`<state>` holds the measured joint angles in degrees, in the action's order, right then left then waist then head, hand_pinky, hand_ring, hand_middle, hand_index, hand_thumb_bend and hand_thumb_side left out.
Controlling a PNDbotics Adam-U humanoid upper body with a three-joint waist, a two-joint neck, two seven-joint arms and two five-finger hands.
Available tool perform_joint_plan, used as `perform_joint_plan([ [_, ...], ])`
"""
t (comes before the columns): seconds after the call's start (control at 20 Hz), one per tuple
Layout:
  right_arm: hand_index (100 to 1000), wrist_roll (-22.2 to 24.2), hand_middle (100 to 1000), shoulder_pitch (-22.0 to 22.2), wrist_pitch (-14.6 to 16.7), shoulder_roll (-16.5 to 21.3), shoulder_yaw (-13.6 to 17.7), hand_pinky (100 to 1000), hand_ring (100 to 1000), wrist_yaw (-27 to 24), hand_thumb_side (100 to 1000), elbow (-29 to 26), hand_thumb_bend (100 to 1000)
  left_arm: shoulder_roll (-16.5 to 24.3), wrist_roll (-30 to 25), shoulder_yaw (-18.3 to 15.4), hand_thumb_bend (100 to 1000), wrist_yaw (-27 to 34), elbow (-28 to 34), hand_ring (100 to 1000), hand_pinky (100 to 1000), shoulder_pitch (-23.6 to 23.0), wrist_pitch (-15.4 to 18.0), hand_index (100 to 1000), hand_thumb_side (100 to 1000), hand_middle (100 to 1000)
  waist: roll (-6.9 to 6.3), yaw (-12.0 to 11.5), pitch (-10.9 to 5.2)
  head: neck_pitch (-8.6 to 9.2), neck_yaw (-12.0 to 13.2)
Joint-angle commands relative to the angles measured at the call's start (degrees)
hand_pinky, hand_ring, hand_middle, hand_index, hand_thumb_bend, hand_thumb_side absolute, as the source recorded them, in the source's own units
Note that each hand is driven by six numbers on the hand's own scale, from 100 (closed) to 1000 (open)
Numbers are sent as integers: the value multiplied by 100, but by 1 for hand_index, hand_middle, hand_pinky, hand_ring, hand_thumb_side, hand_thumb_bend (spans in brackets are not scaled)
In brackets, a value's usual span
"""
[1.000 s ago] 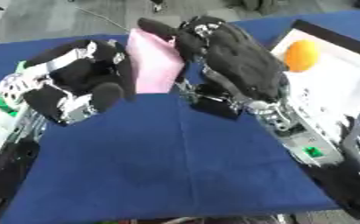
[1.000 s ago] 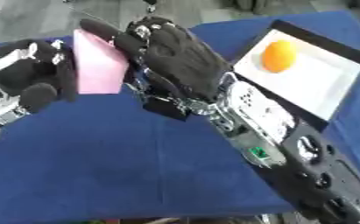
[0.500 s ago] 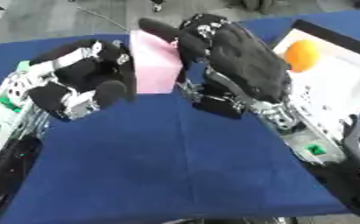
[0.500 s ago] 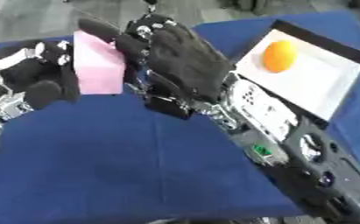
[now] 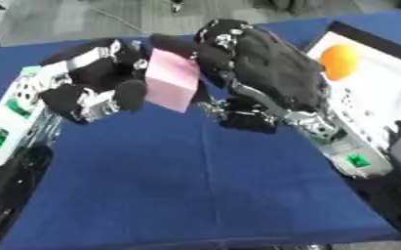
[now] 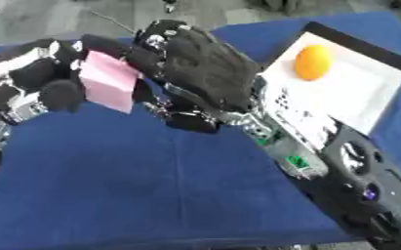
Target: Pick up the objects with one hand, pass them to the other hand, and then place them into the box on the other side of the table.
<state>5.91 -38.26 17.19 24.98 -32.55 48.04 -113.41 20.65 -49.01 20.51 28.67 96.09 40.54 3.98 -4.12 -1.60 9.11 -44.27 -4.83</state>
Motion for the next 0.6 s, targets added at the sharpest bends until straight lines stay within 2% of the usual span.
perform_joint_plan([
  [0.05,1000,316,500,-212,201,-169,-229,687,614,-229,100,-118,127,-319,-10,267,100,-56,139,552,735,232,-15,543,453,503,15,-8,-67,15,4],
  [0.2,1000,642,507,-241,294,-171,-218,689,615,-379,100,-118,100,-331,-15,274,100,-37,151,553,735,256,-13,543,450,503,14,-14,-71,15,1],
  [0.25,975,714,507,-245,303,-174,-206,689,615,-418,100,-118,100,-336,-17,277,100,-28,159,553,735,261,-15,543,450,503,13,-16,-72,15,2],
  [0.45,809,723,497,-202,189,-194,-151,673,597,-582,100,-118,100,-340,-23,285,100,8,193,553,736,270,-33,543,452,504,10,-22,-72,15,-7],
  [0.6,616,414,459,-165,-29,-219,-103,645,562,-681,100,-118,100,-346,-19,284,100,35,206,553,736,266,-54,543,454,504,9,-25,-72,15,-14],
])
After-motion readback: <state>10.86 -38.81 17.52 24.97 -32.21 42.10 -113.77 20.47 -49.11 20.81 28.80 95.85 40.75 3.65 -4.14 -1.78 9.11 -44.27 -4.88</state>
